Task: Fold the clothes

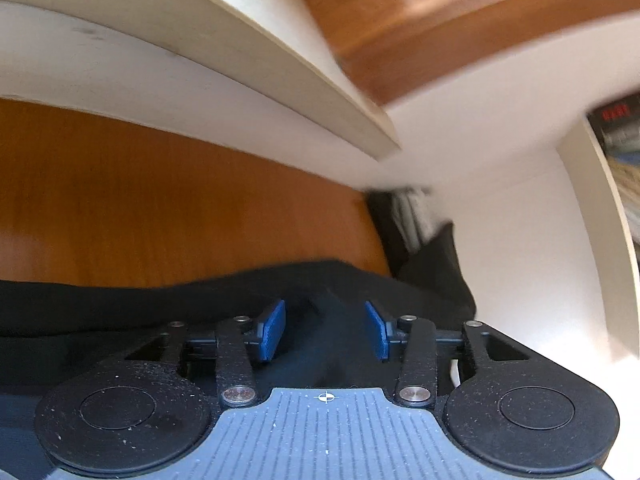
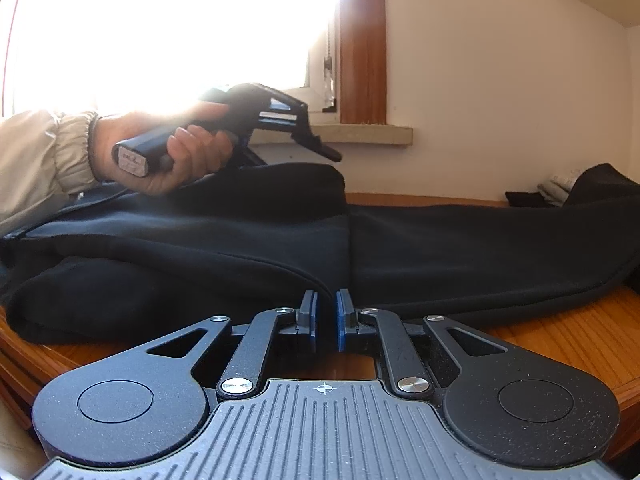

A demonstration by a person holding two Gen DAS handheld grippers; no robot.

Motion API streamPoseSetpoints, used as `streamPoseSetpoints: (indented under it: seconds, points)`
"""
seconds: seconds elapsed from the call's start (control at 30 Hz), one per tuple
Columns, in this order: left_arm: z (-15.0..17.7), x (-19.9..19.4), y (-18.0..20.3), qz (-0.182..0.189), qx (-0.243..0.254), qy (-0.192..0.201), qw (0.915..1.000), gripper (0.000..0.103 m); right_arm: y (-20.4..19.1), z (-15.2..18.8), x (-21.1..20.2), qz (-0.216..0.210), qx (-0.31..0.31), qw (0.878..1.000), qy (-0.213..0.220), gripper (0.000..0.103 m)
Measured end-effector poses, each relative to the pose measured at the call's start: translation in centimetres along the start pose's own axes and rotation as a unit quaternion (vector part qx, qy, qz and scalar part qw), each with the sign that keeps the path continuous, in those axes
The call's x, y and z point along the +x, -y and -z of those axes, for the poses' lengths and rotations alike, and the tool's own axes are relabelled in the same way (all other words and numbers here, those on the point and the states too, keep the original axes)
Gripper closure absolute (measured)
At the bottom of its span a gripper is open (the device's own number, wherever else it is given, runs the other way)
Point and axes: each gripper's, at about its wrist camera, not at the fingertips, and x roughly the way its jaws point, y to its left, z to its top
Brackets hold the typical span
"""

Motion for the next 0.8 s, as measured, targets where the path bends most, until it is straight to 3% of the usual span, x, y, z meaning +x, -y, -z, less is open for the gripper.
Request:
streamPoseSetpoints:
  seconds: [0.07,0.23,0.37,0.43,0.47,0.53,0.7,0.8]
  points:
    - [0.2,0.1,0.5,-0.016,0.012,0.006,0.9998,0.062,0.0,0.0,0.1,0.000,-0.001,1.000,0.000,0.092]
    - [-0.3,-0.5,-0.2,-0.010,-0.014,0.022,0.9996,0.062,0.0,0.1,0.1,-0.001,-0.002,1.000,0.002,0.092]
    - [-0.5,0.4,-0.1,-0.024,0.016,-0.018,0.9994,0.064,-0.5,0.0,0.2,0.009,-0.016,1.000,0.006,0.092]
    - [-0.3,0.8,0.5,-0.039,0.055,-0.022,0.9975,0.092,-0.8,-0.4,0.1,0.017,-0.023,1.000,0.012,0.094]
    - [-0.3,0.9,0.8,-0.045,0.075,-0.020,0.9959,0.094,-0.9,-0.7,0.0,0.020,-0.028,0.999,0.017,0.095]
    - [-0.4,0.5,1.4,-0.066,0.106,0.000,0.9922,0.096,-1.3,-1.7,-0.1,0.026,-0.046,0.998,0.024,0.095]
    - [-2.6,-2.0,2.3,-0.083,0.127,0.075,0.9856,0.096,-2.0,-5.8,0.8,0.044,-0.124,0.990,0.057,0.096]
    - [-2.7,-1.2,2.8,-0.100,0.156,0.076,0.9798,0.096,-2.4,-6.7,1.3,0.046,-0.163,0.985,0.046,0.097]
